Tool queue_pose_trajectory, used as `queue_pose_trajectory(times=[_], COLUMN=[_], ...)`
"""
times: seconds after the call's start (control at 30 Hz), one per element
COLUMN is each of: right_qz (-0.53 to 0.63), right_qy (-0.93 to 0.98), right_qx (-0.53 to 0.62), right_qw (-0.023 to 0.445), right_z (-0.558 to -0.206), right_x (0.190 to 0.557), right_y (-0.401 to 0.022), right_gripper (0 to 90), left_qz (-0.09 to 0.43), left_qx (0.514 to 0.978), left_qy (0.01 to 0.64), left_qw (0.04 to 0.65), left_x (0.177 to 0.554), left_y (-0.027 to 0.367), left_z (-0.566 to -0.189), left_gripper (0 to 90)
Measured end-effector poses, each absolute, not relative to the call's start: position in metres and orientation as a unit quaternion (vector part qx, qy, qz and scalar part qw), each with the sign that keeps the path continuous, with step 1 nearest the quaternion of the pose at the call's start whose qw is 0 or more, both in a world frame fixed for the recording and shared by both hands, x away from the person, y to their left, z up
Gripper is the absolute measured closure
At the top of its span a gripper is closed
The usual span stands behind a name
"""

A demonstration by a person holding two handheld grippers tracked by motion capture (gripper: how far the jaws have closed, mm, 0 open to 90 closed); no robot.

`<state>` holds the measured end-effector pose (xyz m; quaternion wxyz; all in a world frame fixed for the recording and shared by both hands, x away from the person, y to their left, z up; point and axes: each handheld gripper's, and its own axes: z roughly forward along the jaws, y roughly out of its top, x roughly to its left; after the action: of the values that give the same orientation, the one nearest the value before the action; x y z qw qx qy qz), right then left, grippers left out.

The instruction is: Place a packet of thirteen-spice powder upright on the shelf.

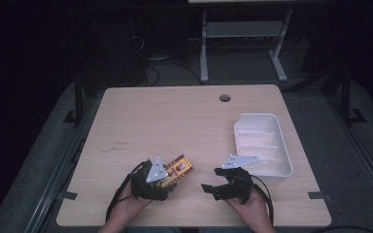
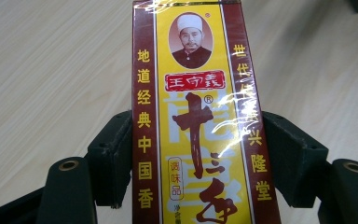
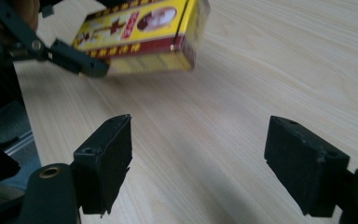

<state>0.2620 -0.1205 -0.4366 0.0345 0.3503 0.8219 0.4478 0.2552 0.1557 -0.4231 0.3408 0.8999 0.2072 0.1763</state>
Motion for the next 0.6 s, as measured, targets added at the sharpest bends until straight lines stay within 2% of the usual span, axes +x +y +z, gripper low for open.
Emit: queue_pose_trajectory(times=[0.23,0.6], right_qz=[0.466,0.48], right_qy=[0.81,0.798], right_qx=[0.356,0.363], right_qw=[0.019,-0.012], right_z=[-0.435,-0.436], right_x=[0.262,0.263], right_y=[-0.124,-0.125], right_gripper=[23.4,27.8], left_qz=[0.176,0.208], left_qx=[0.906,0.898], left_qy=[0.177,0.144], left_qw=[0.342,0.359], left_x=[0.245,0.228], left_y=[0.135,0.116], left_z=[-0.425,-0.424], left_gripper=[30.8,31.0])
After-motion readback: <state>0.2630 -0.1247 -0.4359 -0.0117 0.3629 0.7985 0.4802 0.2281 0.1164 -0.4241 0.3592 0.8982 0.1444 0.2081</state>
